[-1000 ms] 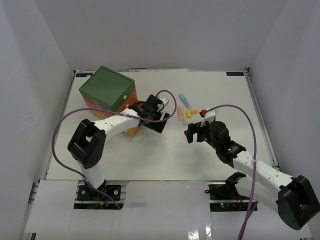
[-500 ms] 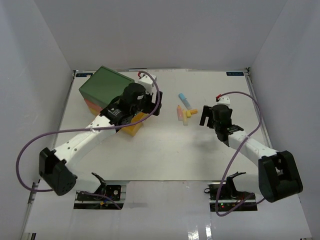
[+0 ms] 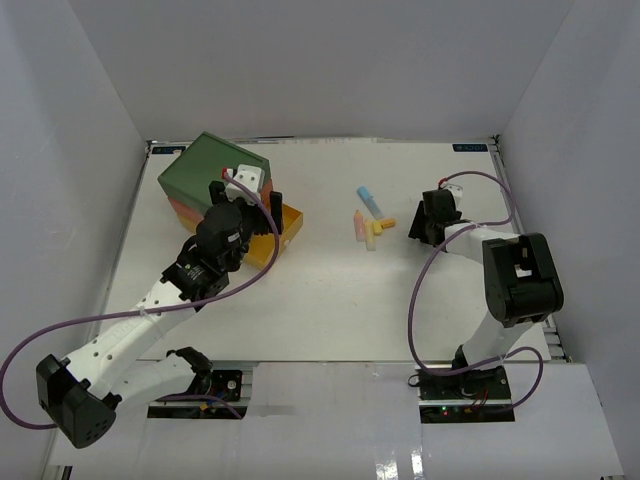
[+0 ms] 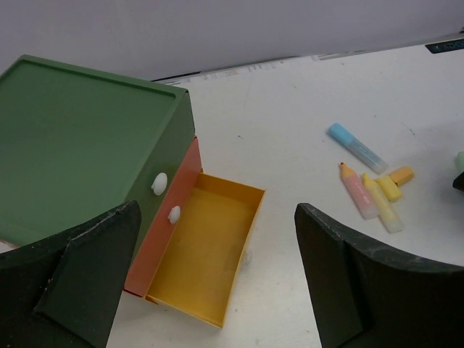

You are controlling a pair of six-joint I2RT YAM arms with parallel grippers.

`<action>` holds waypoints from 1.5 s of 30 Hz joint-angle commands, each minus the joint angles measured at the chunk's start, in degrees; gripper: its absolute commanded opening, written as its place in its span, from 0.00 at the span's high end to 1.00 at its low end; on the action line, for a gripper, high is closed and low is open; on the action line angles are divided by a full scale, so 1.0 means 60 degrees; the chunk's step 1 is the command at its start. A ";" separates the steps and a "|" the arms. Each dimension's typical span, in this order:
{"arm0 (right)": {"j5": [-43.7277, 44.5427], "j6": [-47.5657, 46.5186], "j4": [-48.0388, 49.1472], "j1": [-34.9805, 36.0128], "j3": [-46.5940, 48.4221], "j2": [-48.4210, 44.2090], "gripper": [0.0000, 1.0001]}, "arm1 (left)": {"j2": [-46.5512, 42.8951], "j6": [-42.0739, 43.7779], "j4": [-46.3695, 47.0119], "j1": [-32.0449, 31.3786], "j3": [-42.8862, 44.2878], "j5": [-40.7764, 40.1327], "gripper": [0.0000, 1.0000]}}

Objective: Sort the stationery into containers
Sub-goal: Pick up the pen from the center of the board, then place the pen in the drawer.

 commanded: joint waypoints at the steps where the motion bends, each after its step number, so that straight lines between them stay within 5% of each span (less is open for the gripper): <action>1: 0.0112 0.0339 -0.0190 -0.0050 0.0394 0.0302 0.34 | -0.0314 0.0238 0.0609 0.0063 -0.0245 -0.0446 0.02; 7: 0.0127 0.0413 -0.0235 -0.0050 0.0263 0.0537 0.57 | -0.0212 0.0195 0.0492 0.0077 -0.0245 -0.0095 0.02; 12: -0.0341 0.0049 -0.0220 -0.0021 -0.0103 0.0172 0.91 | 0.0197 -0.0390 0.0229 0.0077 -0.0099 0.0695 0.02; 21: -0.2186 -0.1358 0.1722 0.1852 -0.1917 -0.3370 0.91 | 0.1514 -0.3198 0.0155 0.0063 0.0765 0.3564 0.02; 28: -0.4455 -0.1272 0.4066 0.3390 -0.3018 -0.5437 0.87 | 0.2672 -0.4989 0.0754 -0.0113 0.1146 0.4358 0.02; 38: -0.5235 -0.0217 0.6575 0.3861 -0.4088 -0.5893 0.85 | 0.3756 -0.6016 0.1620 -0.0889 0.1293 0.3919 0.02; 45: -0.5220 0.0017 0.6869 0.3964 -0.4235 -0.5923 0.83 | 0.4284 -0.6280 0.1708 -0.1168 0.1439 0.3963 0.13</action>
